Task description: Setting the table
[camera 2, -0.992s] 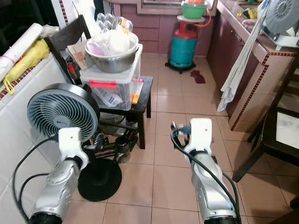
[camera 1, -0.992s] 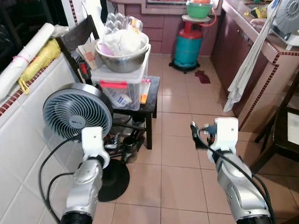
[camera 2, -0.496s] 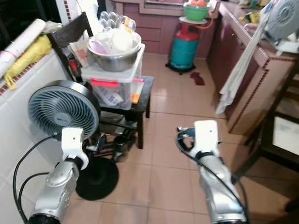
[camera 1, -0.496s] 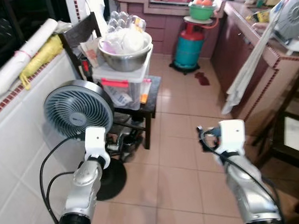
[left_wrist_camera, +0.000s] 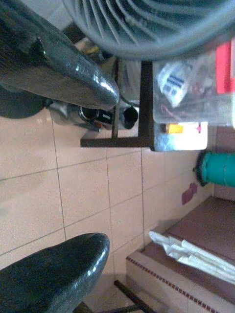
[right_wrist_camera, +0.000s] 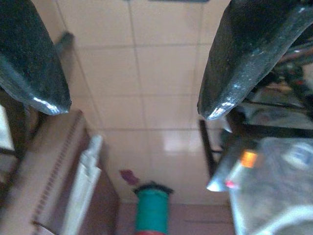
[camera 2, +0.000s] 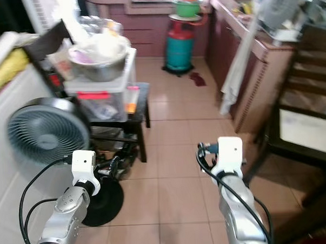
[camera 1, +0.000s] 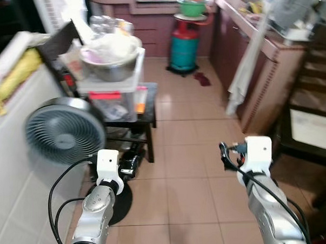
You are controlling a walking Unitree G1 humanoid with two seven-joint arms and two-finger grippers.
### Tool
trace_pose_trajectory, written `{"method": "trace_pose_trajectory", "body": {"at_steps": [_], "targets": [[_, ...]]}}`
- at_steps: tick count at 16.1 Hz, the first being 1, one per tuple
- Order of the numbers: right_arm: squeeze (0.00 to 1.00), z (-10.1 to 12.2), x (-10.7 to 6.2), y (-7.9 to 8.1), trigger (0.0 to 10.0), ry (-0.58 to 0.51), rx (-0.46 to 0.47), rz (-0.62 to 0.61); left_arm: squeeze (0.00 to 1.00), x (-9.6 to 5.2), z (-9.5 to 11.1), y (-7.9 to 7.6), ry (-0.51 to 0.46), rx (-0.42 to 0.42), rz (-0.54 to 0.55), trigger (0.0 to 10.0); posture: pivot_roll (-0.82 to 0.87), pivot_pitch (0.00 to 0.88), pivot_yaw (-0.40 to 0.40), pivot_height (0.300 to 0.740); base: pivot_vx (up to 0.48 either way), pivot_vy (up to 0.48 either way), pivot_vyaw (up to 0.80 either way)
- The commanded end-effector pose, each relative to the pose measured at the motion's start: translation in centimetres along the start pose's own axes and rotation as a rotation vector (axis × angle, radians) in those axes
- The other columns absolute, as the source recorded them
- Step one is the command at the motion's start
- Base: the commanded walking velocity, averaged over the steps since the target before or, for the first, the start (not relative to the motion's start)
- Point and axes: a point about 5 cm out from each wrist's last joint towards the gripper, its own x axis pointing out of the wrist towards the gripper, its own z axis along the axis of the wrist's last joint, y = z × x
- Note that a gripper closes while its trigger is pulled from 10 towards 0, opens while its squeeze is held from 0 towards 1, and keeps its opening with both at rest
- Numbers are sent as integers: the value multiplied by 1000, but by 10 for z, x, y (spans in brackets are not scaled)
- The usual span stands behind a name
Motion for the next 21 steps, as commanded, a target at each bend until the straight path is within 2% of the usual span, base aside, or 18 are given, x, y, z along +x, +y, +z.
{"method": "trace_pose_trajectory", "body": {"at_steps": [1,4,5,6,7,8,9,10,12,14,18,19,21], "targets": [[0,5,-3,0,10000,-20,9,-3,0,-1,-2,5,14,7,18,10000,-43,0,9,740,0,0,-756],[0,5,-6,2,10000,-18,12,11,0,-2,-2,4,13,6,7,10000,-45,0,-23,740,0,0,-188],[0,9,-6,8,10000,-6,38,43,0,-1,5,-3,-8,-6,-9,10000,-45,0,-32,740,0,0,0],[0,9,-5,11,10000,-3,6,50,0,-1,8,-5,-20,-4,-9,10000,-45,0,-32,740,0,0,0],[0,10,-6,13,10000,-10,25,40,0,-2,10,-8,-30,-5,-17,10000,-41,0,-35,740,0,0,0],[0,11,-7,14,10000,-37,84,17,0,-3,10,-9,-32,-4,-19,10000,-36,0,-38,740,0,0,0],[0,10,-7,15,10000,-15,96,31,0,-4,7,-9,-27,-6,-11,10000,-36,0,-38,740,0,0,0],[0,8,-9,14,10000,-19,57,20,0,-5,3,-9,-16,-2,-11,10000,-28,0,-47,740,0,0,0],[0,-4,-13,7,10000,22,95,-12,0,-8,-3,-9,2,4,7,10000,-9,0,-66,740,0,0,0],[0,-10,-15,-1,10000,33,82,-31,0,-10,-4,-8,14,20,4,10000,7,0,-73,740,0,0,0],[0,-1,-7,0,10000,-5,125,-52,0,-6,5,0,0,33,20,10000,-19,0,-13,740,0,0,0],[0,0,-7,1,10000,-6,124,-51,0,-4,8,0,-6,20,19,10000,-27,0,-6,740,0,0,-763],[0,1,-9,2,10000,-4,119,-39,0,-2,17,-9,-36,1,-53,10000,-23,0,-14,740,0,0,-759]]}}
